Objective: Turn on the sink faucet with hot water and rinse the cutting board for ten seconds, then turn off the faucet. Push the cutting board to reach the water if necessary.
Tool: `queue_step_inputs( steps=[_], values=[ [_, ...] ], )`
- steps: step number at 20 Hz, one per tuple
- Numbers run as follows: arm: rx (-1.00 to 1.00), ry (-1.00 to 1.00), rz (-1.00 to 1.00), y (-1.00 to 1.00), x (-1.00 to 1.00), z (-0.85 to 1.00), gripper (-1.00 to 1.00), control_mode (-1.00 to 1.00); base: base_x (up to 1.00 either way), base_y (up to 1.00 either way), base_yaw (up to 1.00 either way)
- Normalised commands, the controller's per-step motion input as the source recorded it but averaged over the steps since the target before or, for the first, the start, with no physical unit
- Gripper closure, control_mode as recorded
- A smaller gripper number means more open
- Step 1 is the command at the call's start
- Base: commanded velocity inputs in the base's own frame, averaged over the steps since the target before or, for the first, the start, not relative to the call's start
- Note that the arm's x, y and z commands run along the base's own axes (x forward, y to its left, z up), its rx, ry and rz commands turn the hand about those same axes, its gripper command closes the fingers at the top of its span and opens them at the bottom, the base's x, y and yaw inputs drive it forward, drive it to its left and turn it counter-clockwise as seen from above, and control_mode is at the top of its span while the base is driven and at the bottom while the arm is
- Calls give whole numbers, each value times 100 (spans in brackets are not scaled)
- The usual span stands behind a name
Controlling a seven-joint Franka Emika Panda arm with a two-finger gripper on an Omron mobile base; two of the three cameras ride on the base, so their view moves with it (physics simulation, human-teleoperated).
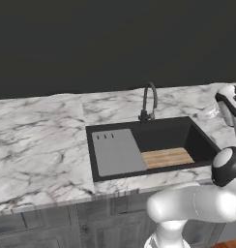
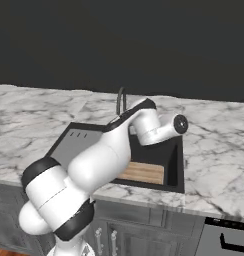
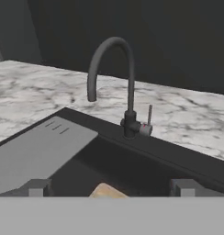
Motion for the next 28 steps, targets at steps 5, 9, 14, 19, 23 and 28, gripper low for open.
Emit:
queue_step_inputs(
  steps=[5, 9, 14, 19, 23, 28],
  values=[
    [4, -12, -14, 1, 42, -28, -100, -100, 0, 0, 0],
    [3, -10, -19, 11, 39, -19, -100, -100, 0, 0, 0],
    [4, -5, -23, 13, 32, -16, -100, -100, 0, 0, 0],
    [2, -3, -13, 14, 43, -20, -100, -100, 0, 0, 0],
    [1, -6, -1, 6, 47, -18, -100, -100, 0, 0, 0],
    [0, -14, 0, 1, 34, -31, -100, -100, 0, 0, 0]
  ],
)
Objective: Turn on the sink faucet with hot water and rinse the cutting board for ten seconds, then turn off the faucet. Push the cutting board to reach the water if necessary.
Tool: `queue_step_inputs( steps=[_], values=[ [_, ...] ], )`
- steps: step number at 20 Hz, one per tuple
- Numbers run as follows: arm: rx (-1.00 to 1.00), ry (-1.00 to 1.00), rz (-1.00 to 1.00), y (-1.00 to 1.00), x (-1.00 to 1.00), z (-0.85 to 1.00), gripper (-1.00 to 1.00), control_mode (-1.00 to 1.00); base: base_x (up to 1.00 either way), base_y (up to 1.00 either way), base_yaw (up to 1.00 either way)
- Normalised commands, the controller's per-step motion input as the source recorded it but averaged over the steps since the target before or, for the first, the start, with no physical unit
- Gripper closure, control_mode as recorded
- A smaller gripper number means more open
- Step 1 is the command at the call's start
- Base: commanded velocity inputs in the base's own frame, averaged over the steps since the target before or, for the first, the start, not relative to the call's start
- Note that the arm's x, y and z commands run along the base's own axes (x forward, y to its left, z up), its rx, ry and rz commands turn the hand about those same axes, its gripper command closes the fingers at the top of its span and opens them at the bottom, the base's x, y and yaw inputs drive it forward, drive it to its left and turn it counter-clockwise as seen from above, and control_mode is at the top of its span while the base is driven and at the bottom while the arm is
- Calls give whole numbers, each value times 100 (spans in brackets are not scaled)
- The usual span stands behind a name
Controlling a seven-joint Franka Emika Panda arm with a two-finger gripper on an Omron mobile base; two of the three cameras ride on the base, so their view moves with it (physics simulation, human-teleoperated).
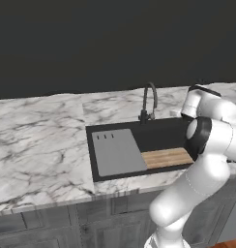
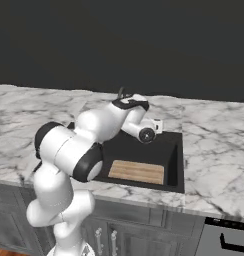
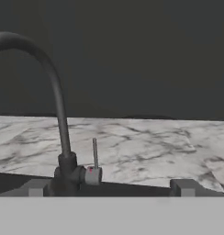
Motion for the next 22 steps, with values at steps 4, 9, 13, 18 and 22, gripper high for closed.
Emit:
queue_step_inputs(
  steps=[4, 9, 13, 18, 22],
  values=[
    [0, -16, 1, 1, 23, -40, -100, -100, 0, 0, 0],
    [0, -11, 0, 3, 15, -22, -100, -100, 0, 0, 0],
    [0, -1, 0, 7, 15, -1, -100, -100, 0, 0, 0],
    [0, 2, 1, 3, 19, 0, -100, -100, 0, 0, 0],
    [0, 2, 2, 0, 27, 0, -100, -100, 0, 0, 0]
  ],
)
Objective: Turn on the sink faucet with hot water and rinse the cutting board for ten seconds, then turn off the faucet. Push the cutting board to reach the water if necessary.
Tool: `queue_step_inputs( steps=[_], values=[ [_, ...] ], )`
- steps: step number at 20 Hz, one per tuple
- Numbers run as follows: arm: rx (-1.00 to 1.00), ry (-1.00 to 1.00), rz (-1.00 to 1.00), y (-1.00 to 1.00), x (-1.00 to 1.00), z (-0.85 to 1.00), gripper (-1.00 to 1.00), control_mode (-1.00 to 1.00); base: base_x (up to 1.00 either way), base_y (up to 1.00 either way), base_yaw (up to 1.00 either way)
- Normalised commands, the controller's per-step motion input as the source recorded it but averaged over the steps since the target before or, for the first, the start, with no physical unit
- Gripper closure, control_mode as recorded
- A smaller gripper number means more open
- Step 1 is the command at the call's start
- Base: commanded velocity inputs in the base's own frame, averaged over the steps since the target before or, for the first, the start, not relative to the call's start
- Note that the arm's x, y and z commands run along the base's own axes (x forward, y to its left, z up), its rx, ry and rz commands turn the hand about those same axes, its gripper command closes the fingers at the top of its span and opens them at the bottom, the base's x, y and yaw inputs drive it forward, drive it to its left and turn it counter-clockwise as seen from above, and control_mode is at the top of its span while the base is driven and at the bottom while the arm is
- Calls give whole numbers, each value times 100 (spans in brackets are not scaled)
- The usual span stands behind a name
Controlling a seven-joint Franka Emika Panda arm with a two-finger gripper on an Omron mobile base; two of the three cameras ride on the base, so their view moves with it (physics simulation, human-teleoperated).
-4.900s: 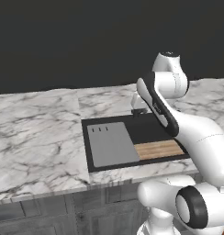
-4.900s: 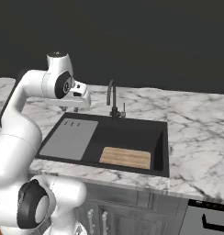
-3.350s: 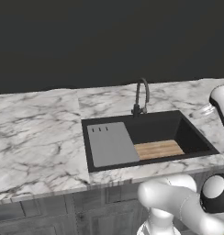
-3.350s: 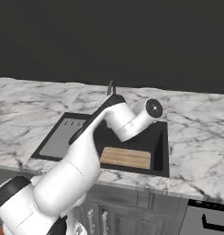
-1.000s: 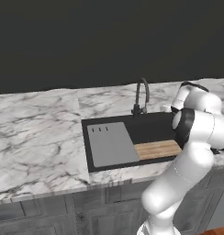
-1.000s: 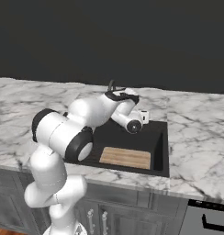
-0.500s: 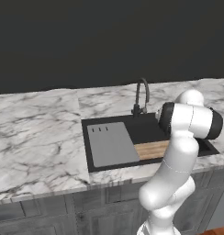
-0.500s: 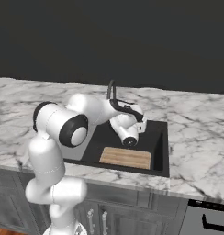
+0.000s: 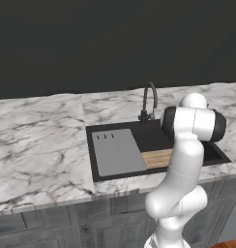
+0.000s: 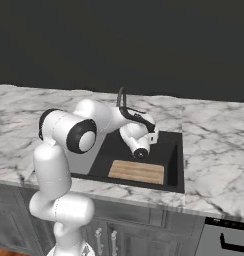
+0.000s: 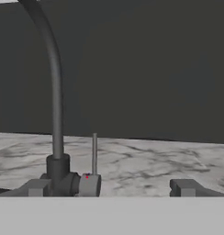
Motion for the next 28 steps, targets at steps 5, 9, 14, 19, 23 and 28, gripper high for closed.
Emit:
queue_step_inputs(
  steps=[5, 9, 14, 19, 23, 28],
  values=[
    [0, 0, 1, 0, 31, 0, -100, -100, 0, 0, 0],
    [0, 0, 1, 0, 31, 0, -100, -100, 0, 0, 0],
    [0, 0, 1, 0, 24, 0, -100, -100, 0, 0, 0],
    [0, 0, 0, 5, 21, 0, -100, -100, 0, 0, 0],
    [0, 0, 0, 9, 19, 0, -100, -100, 0, 0, 0],
    [0, 0, 0, 8, 17, 0, -100, -100, 0, 0, 0]
  ],
)
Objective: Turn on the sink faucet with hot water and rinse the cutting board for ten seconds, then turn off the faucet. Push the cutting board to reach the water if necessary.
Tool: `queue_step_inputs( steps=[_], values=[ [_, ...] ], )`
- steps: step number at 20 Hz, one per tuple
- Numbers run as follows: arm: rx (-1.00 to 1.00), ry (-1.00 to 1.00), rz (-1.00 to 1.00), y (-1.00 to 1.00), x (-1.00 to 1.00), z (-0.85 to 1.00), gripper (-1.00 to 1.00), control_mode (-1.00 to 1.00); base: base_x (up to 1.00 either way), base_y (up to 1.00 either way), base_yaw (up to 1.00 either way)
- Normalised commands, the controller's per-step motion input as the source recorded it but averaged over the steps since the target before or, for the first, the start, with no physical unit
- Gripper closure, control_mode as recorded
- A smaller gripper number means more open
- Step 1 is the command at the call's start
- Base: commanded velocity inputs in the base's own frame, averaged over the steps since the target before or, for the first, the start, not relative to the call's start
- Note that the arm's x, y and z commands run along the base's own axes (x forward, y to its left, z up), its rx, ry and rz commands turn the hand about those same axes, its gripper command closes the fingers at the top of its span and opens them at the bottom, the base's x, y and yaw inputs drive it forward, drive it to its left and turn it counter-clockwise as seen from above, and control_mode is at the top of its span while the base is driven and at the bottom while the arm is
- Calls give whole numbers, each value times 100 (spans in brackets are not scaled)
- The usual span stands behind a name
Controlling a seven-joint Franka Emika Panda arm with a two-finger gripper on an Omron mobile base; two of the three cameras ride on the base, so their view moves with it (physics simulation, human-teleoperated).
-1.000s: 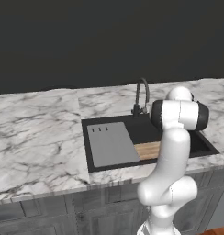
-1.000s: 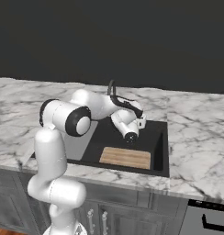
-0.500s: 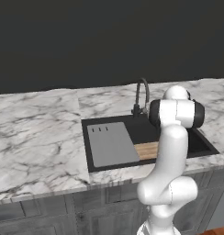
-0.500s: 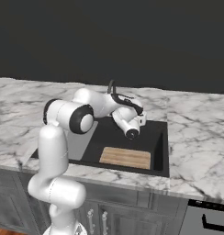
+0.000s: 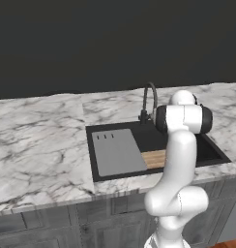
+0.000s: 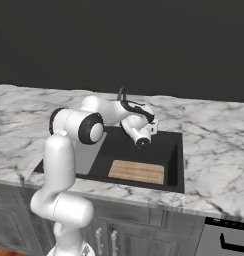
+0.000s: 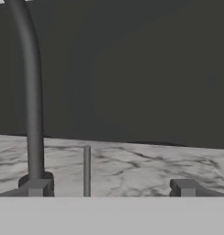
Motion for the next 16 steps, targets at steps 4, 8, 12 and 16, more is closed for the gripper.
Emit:
queue_step_inputs(
  steps=[4, 8, 12, 16],
  values=[
    [0, 0, 0, 5, 17, 0, -100, -100, 0, 0, 0],
    [0, 0, 0, 0, 16, -1, -100, -100, 0, 0, 0],
    [0, 0, 1, 0, 11, -4, -100, -100, 0, 0, 0],
    [0, 0, 1, 5, 3, -4, -100, -100, 0, 0, 0]
  ],
)
